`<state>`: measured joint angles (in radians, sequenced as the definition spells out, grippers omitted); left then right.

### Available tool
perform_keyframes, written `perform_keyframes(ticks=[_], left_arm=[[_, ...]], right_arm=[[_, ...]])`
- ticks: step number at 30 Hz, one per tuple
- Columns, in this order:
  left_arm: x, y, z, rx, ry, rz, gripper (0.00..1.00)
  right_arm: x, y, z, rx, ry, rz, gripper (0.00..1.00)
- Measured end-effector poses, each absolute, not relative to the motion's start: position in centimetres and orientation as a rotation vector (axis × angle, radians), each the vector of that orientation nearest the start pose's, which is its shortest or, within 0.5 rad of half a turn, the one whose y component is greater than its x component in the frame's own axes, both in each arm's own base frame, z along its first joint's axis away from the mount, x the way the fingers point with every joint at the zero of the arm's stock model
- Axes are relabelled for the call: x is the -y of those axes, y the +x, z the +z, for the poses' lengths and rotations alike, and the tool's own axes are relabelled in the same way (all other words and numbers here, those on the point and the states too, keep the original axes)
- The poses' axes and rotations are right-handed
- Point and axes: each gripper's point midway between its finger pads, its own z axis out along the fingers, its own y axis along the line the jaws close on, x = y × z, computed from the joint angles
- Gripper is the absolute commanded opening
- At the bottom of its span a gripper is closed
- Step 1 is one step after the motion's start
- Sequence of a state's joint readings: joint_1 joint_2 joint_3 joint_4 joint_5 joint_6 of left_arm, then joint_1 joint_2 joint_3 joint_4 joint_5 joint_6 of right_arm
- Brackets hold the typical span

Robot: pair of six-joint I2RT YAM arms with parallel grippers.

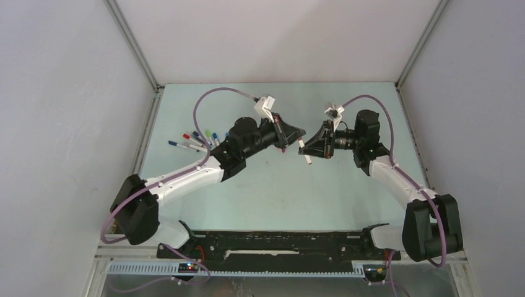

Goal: Open the pen caps
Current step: Open the pen cap from the pen, then place the pen cap at the center of the board.

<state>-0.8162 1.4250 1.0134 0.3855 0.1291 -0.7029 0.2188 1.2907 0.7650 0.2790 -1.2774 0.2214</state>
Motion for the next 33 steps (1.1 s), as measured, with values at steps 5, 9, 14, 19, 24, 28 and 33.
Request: perform_keyframes(ticks=[5, 9, 14, 19, 24, 28, 33], left_arm=[[37.0, 30.1, 29.7, -1.727, 0.177, -1.222, 0.00], [30.0, 35.5, 36.7, -1.466, -0.056, -1.066, 0.00], [25.0, 35.8, 45.2, -1.203, -0.169, -1.046, 0.00], [25.0, 35.2, 46.0, -1.203, -0.133, -1.057, 0.00], [26.9, 35.5, 41.0, -1.410, -0.067, -1.061, 0.00], [29.3, 36.1, 34.0, -1.658, -0.026, -1.053, 0.00], [31.7, 35.9, 20.8, -2.100, 0.002, -0.897, 0.00]], right_arm=[[-23.3, 25.2, 22.6, -1.633, -0.917, 1.423, 0.00], [-23.2, 22.8, 19.7, -1.758, -0.884, 1.553, 0.00], [-23.1, 22.2, 18.9, -1.801, -0.866, 1.605, 0.00], [-20.3, 24.5, 19.4, -1.802, -0.762, 1.500, 0.00], [-16.2, 27.7, 19.6, -1.828, -0.605, 1.266, 0.00], [-13.7, 29.9, 18.3, -1.913, -0.460, 1.123, 0.00], [-11.7, 31.5, 17.3, -1.990, -0.345, 1.015, 0.00]])
